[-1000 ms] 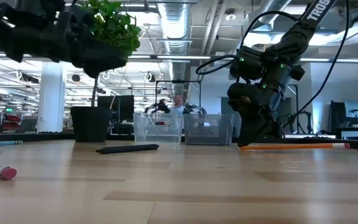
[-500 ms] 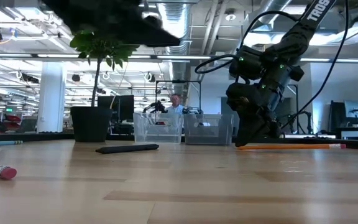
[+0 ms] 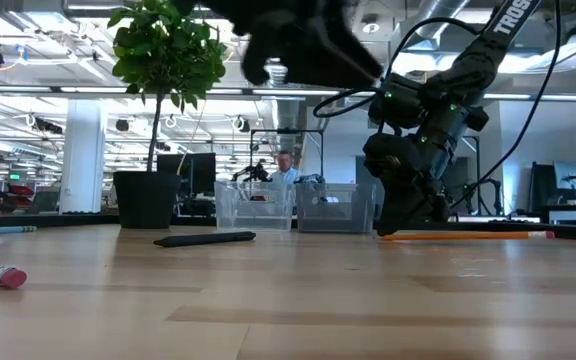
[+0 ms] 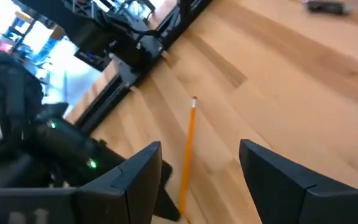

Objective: Sort pens & pencils
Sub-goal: Put the top orange pencil into the transparent bin

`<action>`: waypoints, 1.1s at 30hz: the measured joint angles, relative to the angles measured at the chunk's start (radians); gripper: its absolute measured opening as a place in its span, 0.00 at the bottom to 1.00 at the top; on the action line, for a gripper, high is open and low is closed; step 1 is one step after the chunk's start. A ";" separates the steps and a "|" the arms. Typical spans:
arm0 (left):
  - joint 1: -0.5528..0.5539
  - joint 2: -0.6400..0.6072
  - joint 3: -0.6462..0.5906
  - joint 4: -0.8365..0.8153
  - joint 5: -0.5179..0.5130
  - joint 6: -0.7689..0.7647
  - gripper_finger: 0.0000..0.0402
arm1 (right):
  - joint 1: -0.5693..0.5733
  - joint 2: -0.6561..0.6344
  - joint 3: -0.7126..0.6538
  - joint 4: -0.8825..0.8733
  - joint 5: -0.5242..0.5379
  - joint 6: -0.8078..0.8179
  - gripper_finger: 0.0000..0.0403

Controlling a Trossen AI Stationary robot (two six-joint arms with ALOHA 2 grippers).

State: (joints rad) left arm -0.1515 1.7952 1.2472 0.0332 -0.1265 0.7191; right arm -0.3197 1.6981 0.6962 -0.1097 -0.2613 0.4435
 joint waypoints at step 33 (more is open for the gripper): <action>-0.049 0.666 0.682 -0.210 -0.425 0.140 0.52 | 0.028 0.000 0.000 0.015 0.097 -0.002 0.07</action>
State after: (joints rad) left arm -0.2007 2.4611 1.9289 -0.1767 -0.5512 0.8590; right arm -0.2913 1.6983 0.6962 -0.0944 -0.1642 0.4419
